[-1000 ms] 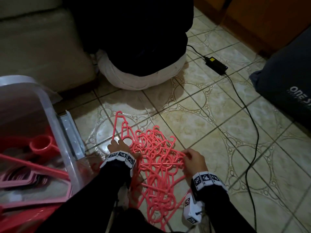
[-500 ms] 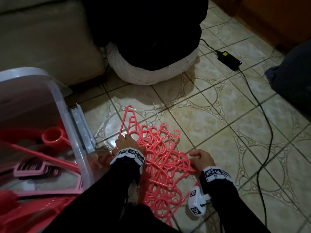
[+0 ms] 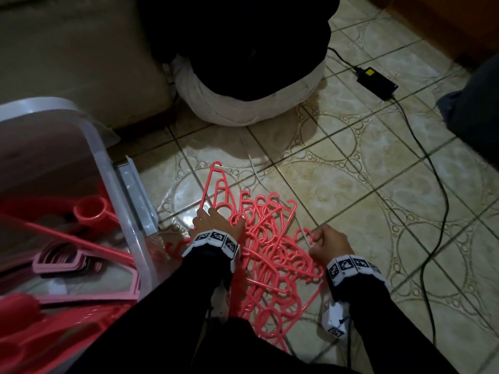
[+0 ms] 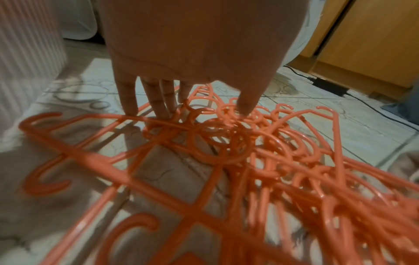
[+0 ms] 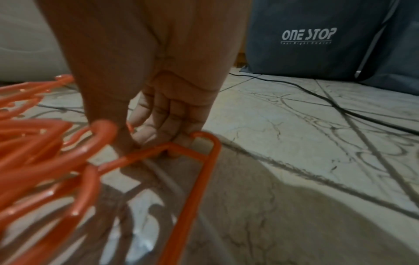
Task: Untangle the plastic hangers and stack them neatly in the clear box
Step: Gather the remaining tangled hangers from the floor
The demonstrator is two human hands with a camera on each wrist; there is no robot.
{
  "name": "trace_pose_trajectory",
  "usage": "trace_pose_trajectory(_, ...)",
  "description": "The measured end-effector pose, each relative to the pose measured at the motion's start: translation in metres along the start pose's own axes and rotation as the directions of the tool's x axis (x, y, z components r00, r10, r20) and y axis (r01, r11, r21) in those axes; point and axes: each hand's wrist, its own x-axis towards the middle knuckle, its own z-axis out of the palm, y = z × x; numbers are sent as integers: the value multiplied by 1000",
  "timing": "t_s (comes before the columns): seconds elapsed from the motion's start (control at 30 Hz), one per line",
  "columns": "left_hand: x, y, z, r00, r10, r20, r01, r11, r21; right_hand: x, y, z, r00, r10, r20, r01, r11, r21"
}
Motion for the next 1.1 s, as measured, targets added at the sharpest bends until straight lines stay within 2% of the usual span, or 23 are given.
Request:
trace_pose_trajectory(0.07,-2,-2,1,1000,7,7,-6,999,-54,5,3,-4,994,-2,-111,-6,998,-69)
trace_pose_trajectory(0.17,-5,-6,4,999,48,-5,-49,999,-12,14,11,-9,990,-77,-116,43,961,-274)
trace_pose_trajectory(0.23,-7,-10,5,997,82,11,-83,994,67,15,13,-8,986,-105,-127,57,940,-337)
trace_pose_trajectory(0.33,-10,-15,7,989,139,44,-145,976,162,14,13,-4,978,-101,-181,62,976,-206)
trace_pose_trajectory(0.43,-16,-16,7,984,169,59,-177,969,175,12,12,-4,974,-66,-216,62,998,-26)
trace_pose_trajectory(0.6,-20,-11,3,987,149,60,-156,975,158,10,10,-3,993,-5,-115,25,985,173)
trace_pose_trajectory(0.73,-18,-11,2,988,141,66,-148,982,116,14,14,1,993,-31,-116,47,990,134)
trace_pose_trajectory(0.87,-17,-12,7,989,144,21,-146,983,111,11,16,-1,970,-48,-240,33,997,-65)
trace_pose_trajectory(0.97,-15,-13,10,991,131,6,-131,985,115,0,17,-8,946,-47,-320,40,999,-30)
trace_pose_trajectory(1.03,-14,-13,10,992,128,6,-128,985,114,-12,20,-15,938,34,-345,-23,999,37)
trace_pose_trajectory(1.1,-13,-13,10,991,131,7,-130,984,123,-25,26,-18,956,146,-254,-156,988,-18)
